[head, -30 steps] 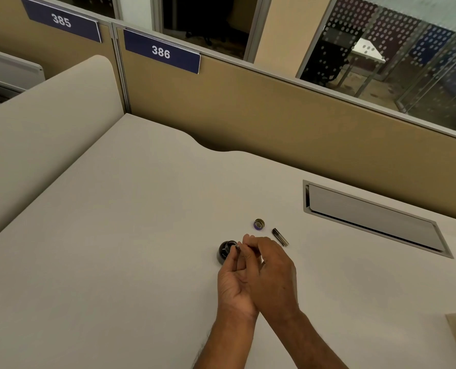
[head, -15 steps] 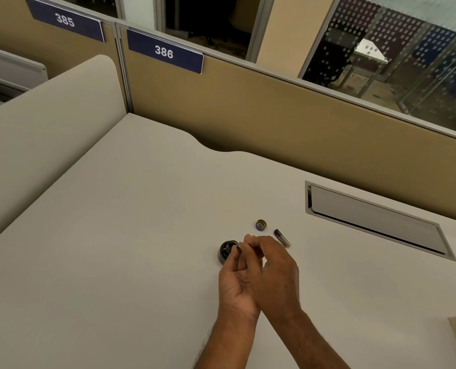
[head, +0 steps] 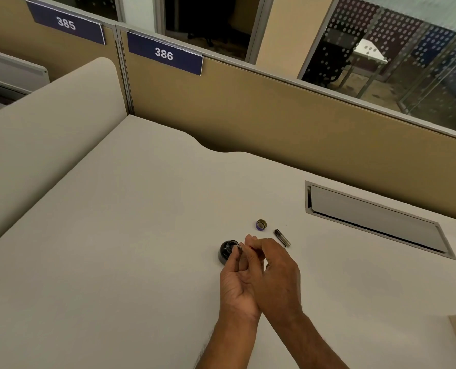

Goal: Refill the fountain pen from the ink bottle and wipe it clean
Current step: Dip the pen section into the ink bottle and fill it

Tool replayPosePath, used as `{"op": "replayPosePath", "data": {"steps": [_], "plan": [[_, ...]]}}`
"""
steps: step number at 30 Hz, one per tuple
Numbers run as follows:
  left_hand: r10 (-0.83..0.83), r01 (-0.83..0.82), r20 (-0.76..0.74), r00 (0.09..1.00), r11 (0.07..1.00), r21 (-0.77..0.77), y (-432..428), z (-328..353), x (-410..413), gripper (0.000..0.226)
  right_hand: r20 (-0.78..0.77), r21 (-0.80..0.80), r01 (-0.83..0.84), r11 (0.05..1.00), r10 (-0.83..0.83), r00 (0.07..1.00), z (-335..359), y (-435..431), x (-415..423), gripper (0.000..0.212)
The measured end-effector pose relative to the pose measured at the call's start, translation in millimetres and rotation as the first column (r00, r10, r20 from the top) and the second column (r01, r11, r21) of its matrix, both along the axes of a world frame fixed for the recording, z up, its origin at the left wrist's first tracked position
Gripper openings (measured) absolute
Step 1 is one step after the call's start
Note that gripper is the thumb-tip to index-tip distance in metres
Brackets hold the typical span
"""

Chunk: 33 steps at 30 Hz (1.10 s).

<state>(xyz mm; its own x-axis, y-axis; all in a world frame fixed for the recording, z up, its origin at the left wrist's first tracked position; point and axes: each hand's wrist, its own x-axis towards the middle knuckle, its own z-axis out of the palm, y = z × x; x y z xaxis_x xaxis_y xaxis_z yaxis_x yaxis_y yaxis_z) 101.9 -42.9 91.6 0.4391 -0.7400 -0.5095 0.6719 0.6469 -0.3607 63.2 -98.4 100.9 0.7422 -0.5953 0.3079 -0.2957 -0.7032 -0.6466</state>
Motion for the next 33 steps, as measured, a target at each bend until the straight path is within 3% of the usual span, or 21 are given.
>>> {"op": "replayPosePath", "data": {"steps": [11, 24, 33], "plan": [[-0.005, 0.004, 0.024, 1.000, 1.000, 0.030, 0, 6, -3, 0.030, 0.014, 0.069, 0.015, 0.998, -0.016, 1.000, 6, 1, -7, 0.004], [-0.081, 0.066, 0.100, 0.992, 0.988, 0.141, 3, 17, -10, 0.024, 0.087, 0.262, 0.065, 0.963, -0.090, 0.992, 12, 6, -17, 0.012], [-0.185, 0.111, 0.262, 0.947, 0.955, 0.274, 4, 0, -14, 0.022, 0.097, 0.410, 0.108, 0.905, -0.161, 0.982, 13, 10, -28, 0.021]]}}
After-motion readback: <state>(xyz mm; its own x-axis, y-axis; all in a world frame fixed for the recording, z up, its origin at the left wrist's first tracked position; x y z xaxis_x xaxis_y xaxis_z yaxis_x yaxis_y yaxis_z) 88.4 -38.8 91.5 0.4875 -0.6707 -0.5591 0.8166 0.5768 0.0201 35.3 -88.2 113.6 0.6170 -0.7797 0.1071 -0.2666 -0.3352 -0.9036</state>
